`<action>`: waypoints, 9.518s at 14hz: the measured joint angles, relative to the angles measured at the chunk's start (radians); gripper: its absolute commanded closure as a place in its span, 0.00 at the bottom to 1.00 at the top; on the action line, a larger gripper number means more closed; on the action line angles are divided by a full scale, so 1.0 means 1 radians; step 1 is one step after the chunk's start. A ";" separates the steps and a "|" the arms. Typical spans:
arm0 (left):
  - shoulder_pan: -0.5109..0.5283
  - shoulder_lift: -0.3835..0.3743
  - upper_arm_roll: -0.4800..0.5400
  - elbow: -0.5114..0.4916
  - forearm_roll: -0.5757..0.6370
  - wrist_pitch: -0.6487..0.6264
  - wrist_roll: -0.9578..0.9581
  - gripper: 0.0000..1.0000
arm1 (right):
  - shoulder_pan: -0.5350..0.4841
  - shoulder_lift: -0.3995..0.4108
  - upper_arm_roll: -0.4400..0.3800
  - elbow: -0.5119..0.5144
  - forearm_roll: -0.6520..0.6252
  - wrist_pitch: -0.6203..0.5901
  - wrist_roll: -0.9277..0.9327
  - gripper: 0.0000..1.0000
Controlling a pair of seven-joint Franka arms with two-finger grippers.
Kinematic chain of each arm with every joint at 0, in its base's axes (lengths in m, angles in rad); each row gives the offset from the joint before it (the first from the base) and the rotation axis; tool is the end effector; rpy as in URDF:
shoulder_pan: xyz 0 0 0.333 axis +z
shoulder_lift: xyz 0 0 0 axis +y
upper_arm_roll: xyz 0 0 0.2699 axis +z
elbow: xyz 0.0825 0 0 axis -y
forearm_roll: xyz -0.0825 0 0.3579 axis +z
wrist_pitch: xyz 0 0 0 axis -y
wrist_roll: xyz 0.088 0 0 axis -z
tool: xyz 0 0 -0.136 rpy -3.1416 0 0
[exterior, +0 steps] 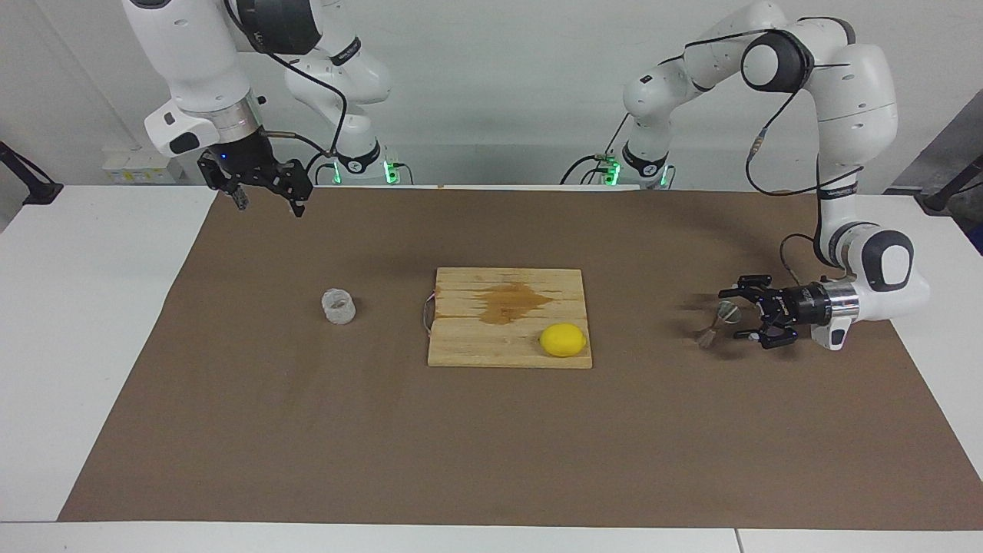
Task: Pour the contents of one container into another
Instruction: 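Close the left gripper around the silver metal cup, then lift the metal cup with the left gripper and carry it over the board, then lower the metal cup onto the board center and open the left gripper, then withdraw the left gripper while the right gripper reaches the white cup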
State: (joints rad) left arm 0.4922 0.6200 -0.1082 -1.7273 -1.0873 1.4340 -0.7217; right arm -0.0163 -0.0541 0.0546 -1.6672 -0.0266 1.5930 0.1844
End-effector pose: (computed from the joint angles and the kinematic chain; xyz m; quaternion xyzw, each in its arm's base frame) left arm 0.5490 0.0858 0.2259 0.5566 0.5287 -0.4579 0.4484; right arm 0.5139 0.0167 0.5365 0.9972 -0.0726 -0.0084 0.0158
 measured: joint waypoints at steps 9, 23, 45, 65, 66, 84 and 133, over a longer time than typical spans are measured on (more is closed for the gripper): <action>-0.003 0.000 0.000 -0.027 -0.016 0.000 0.035 0.00 | 0.000 0.000 0.000 0.000 0.000 0.000 0.000 0.00; -0.012 0.000 0.001 -0.032 -0.033 0.000 0.037 0.08 | 0.000 0.000 0.000 0.000 0.000 0.000 0.000 0.00; -0.011 0.006 0.001 -0.031 -0.100 -0.001 -0.007 0.92 | 0.000 0.000 0.000 0.000 0.000 0.000 0.000 0.00; -0.371 -0.417 -0.031 -0.384 -0.482 0.287 -0.121 0.93 | 0.000 0.000 0.000 0.000 0.000 0.000 0.000 0.00; -0.410 -0.442 -0.031 -0.415 -0.518 0.330 -0.121 0.93 | 0.000 0.000 0.000 0.000 0.000 0.000 0.000 0.00; -0.825 -0.416 -0.030 -0.536 -1.106 0.691 0.235 0.95 | 0.000 0.000 0.000 0.000 0.000 0.000 0.000 0.00; -0.947 -0.377 -0.023 -0.547 -1.179 0.844 0.315 0.00 | -0.018 -0.001 -0.003 -0.010 0.000 0.034 -0.033 0.00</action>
State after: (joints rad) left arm -0.4550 0.2433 -0.1313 -2.2742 -2.2662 2.2782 -0.4069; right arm -0.0347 -0.0548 0.0515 -1.6770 -0.0266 1.6267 0.1510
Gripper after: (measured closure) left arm 0.000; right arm 0.000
